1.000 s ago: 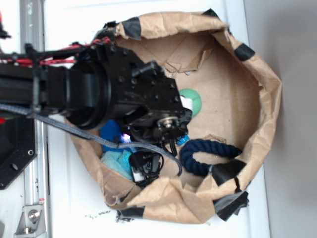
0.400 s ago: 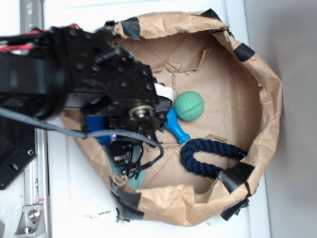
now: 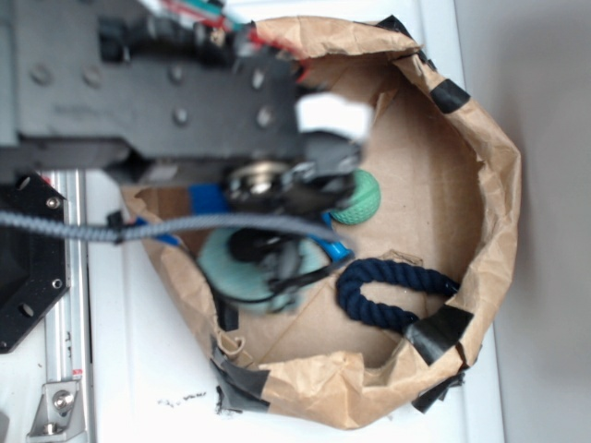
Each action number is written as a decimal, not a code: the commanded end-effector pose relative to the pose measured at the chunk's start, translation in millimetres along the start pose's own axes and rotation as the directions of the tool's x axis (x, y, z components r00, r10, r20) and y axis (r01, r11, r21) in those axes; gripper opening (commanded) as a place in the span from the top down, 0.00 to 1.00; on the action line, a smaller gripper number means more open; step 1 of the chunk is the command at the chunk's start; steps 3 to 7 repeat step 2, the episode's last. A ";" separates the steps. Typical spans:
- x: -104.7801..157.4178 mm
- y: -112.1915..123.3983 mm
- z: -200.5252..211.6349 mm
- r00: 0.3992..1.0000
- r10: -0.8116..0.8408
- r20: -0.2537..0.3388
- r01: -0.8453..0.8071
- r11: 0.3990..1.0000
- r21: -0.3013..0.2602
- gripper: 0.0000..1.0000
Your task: Grab the blue cloth.
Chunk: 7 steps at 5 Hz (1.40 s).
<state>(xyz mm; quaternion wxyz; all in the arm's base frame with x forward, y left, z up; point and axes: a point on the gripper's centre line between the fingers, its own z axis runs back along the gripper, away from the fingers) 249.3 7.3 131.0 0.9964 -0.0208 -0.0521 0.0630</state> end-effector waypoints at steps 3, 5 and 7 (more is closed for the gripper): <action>-2.2 6.3 28.9 0.989 -0.006 0.150 0.001 0.999 0.037 1.00; -2.2 6.3 28.9 0.989 -0.006 0.150 0.001 0.999 0.037 1.00; -2.2 6.3 28.9 0.989 -0.006 0.150 0.001 0.999 0.037 1.00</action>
